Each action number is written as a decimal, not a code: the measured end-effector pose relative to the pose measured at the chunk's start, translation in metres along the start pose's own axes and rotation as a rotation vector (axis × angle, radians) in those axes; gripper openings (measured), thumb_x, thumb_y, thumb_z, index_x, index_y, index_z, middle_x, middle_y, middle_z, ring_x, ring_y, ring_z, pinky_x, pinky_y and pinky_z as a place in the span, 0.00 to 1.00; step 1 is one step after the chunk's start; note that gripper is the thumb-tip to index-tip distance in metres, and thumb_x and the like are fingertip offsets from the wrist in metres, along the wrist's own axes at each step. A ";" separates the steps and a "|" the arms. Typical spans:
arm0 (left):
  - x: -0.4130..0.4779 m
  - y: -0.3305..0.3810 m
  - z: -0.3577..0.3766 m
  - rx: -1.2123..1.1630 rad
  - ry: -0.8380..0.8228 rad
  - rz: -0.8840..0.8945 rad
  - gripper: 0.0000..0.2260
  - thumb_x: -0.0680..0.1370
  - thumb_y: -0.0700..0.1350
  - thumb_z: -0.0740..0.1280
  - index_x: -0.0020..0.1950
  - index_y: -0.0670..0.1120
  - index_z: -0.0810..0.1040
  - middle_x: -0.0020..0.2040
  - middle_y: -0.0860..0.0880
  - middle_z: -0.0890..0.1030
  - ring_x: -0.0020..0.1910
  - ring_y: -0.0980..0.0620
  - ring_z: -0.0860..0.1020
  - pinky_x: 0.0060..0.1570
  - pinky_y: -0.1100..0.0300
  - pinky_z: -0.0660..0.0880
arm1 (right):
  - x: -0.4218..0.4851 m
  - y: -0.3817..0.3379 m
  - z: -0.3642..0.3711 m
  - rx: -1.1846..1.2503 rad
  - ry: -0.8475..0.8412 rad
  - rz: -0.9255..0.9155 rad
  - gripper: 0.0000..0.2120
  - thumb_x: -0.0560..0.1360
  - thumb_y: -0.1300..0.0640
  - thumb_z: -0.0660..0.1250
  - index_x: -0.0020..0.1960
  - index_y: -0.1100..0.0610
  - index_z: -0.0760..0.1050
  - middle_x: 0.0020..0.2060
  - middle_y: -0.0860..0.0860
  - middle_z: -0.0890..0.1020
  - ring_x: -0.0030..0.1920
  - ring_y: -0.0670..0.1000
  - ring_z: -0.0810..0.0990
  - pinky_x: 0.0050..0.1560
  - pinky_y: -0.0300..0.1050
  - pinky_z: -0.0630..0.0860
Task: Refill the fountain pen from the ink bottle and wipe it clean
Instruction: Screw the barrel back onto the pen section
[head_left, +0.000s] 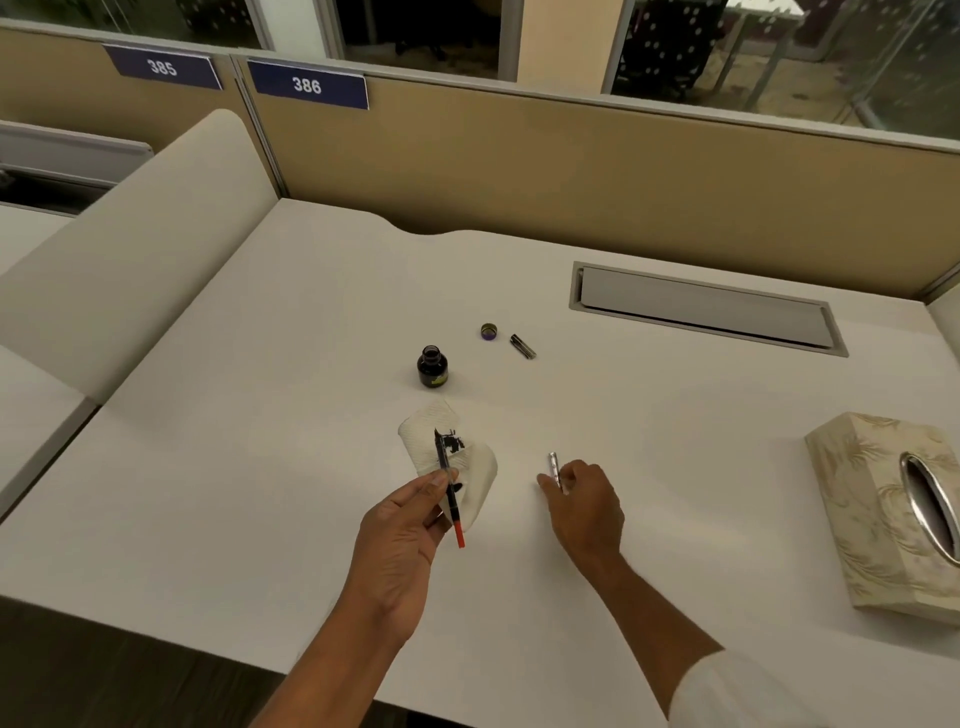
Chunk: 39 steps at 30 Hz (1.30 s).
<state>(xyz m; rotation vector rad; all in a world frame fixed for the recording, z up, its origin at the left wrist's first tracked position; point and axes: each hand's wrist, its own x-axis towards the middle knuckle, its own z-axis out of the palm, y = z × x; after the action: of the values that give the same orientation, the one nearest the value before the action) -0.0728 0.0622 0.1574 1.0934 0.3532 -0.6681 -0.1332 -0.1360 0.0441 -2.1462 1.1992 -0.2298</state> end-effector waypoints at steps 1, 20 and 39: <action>0.001 0.000 0.000 -0.007 0.003 0.002 0.12 0.78 0.36 0.68 0.60 0.34 0.82 0.58 0.39 0.85 0.54 0.45 0.84 0.60 0.52 0.78 | 0.002 0.001 0.003 -0.022 0.004 -0.007 0.11 0.74 0.47 0.71 0.46 0.55 0.77 0.43 0.52 0.78 0.44 0.56 0.78 0.45 0.50 0.76; -0.019 0.023 0.048 -0.243 -0.038 0.040 0.10 0.79 0.36 0.67 0.59 0.37 0.82 0.58 0.40 0.85 0.52 0.48 0.86 0.58 0.53 0.79 | -0.135 -0.070 -0.119 0.572 -0.300 -0.167 0.03 0.74 0.52 0.74 0.42 0.48 0.82 0.39 0.44 0.84 0.35 0.51 0.77 0.36 0.38 0.73; -0.078 0.015 0.103 -0.308 -0.181 0.092 0.10 0.80 0.37 0.66 0.59 0.37 0.81 0.57 0.40 0.86 0.53 0.48 0.86 0.52 0.56 0.83 | -0.147 -0.066 -0.171 0.587 -0.173 -0.268 0.04 0.74 0.51 0.74 0.41 0.47 0.81 0.38 0.42 0.84 0.35 0.42 0.78 0.35 0.34 0.74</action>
<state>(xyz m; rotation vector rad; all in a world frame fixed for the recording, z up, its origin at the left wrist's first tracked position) -0.1276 -0.0009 0.2575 0.7454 0.2392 -0.6028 -0.2469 -0.0719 0.2399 -1.7520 0.6368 -0.4420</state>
